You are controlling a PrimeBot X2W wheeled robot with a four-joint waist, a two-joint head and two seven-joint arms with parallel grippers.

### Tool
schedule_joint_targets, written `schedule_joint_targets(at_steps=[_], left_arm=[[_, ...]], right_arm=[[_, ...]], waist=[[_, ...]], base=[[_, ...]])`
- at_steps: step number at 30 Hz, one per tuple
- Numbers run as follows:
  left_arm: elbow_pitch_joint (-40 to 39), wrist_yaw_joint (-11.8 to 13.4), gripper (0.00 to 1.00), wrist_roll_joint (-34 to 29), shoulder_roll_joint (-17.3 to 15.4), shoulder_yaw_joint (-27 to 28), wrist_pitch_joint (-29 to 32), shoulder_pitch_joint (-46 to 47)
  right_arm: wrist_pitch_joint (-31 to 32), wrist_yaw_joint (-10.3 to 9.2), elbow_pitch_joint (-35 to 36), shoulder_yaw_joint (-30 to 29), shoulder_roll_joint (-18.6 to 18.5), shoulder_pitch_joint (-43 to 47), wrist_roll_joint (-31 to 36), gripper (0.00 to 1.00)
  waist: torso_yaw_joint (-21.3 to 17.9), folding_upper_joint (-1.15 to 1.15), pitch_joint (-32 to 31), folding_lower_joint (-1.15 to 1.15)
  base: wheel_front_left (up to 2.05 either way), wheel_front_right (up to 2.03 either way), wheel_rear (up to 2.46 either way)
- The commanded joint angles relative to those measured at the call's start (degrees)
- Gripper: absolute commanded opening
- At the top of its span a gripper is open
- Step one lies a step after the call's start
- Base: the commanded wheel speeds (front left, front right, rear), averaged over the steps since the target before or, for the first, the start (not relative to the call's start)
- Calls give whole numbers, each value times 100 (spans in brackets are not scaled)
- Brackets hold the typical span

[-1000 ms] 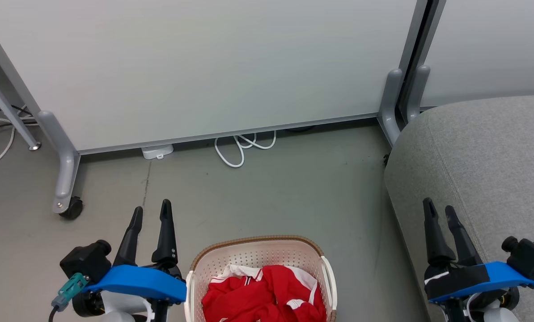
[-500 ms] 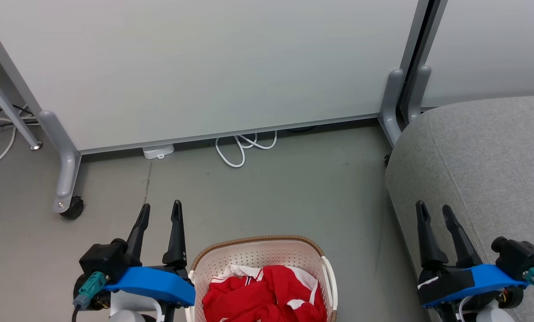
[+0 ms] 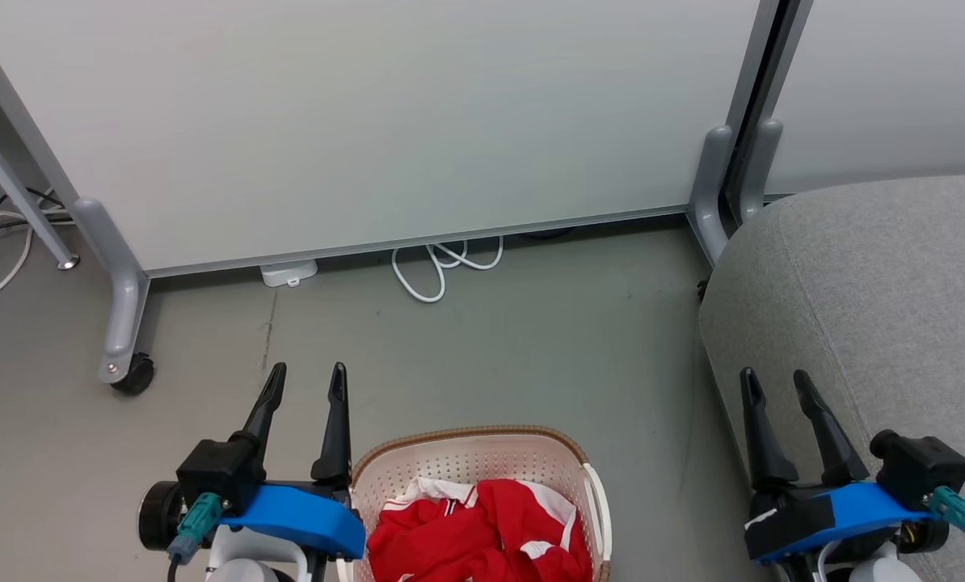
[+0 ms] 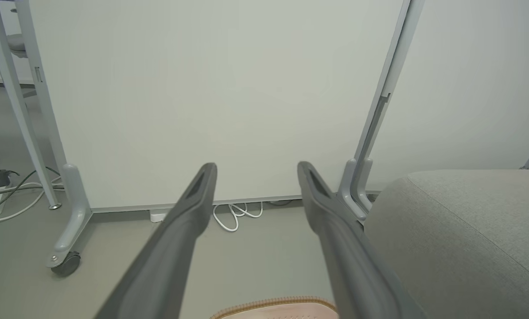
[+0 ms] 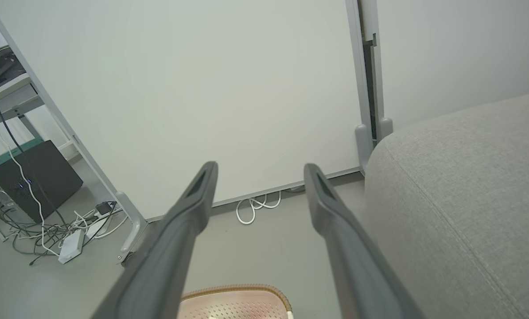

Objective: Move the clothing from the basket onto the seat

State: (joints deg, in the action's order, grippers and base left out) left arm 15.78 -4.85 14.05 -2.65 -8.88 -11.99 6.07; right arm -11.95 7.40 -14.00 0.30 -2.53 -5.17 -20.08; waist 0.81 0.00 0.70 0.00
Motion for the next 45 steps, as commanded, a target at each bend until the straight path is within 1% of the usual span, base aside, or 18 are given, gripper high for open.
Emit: schedule_joint_targets(at_steps=[1,26,34,45], left_arm=[[-7,10,100,-140,-27,-36,-56,114],[139,0,100,-1072,-31,-140,-322,126],[281,0,100,-872,-29,-76,-329,124],[371,-12,100,-827,-28,-81,-329,153]], right_arm=[[-59,13,3,17,-47,14,134,100],[-329,10,-112,113,-52,39,1145,100],[-330,10,-154,108,-51,53,1103,100],[-330,10,-173,112,-51,53,1081,100]], waist=[[2,0,1,0],[26,0,-10,0],[26,0,-24,0],[39,0,-24,0]], base=[[0,0,0],[0,0,0],[0,0,0],[0,0,0]])
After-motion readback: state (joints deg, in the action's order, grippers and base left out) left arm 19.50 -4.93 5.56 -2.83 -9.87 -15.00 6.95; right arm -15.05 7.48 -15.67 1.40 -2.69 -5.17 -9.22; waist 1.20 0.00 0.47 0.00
